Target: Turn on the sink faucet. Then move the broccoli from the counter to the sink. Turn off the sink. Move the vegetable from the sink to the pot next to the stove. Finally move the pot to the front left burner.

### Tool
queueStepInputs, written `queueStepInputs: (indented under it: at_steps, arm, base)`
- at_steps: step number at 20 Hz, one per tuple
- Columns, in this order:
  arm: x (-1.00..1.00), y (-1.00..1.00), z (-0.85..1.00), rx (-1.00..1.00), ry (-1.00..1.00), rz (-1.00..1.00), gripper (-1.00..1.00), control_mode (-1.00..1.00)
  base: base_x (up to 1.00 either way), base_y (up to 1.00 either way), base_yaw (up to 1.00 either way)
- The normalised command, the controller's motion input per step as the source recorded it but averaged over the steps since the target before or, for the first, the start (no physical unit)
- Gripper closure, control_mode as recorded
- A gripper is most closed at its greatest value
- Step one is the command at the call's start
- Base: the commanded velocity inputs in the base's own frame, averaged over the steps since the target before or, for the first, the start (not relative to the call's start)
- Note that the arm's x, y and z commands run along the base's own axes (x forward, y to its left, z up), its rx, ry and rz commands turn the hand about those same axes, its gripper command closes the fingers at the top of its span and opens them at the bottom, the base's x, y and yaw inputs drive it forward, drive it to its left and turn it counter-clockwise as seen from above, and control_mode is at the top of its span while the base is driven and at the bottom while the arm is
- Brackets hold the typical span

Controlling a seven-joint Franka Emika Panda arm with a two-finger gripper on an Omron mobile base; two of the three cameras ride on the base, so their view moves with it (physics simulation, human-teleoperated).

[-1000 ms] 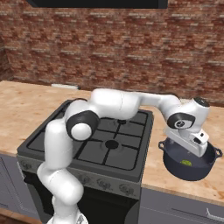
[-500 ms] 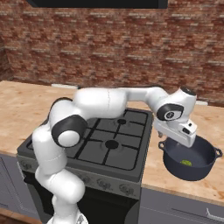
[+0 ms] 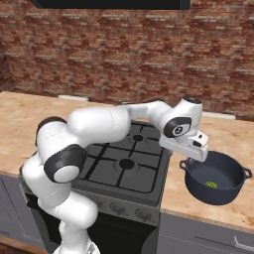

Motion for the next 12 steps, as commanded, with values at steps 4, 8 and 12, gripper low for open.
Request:
queueStepInputs:
  at_steps: [4, 8, 12]
  arm:
    - [-0.07, -0.01, -0.01, -0.02, 0.00, 0.09, -1.00, -1.00]
    - [-0.04, -0.04, -0.02, 0.00, 0.00, 0.10, -1.00, -1.00]
    - [0.00, -0.13, -0.03, 0.00, 0.00, 0.15, -1.00, -1.00]
  base:
    - [0.00, 0.00, 0.00]
    - [0.00, 0.00, 0.00]
    - [0.00, 0.00, 0.00]
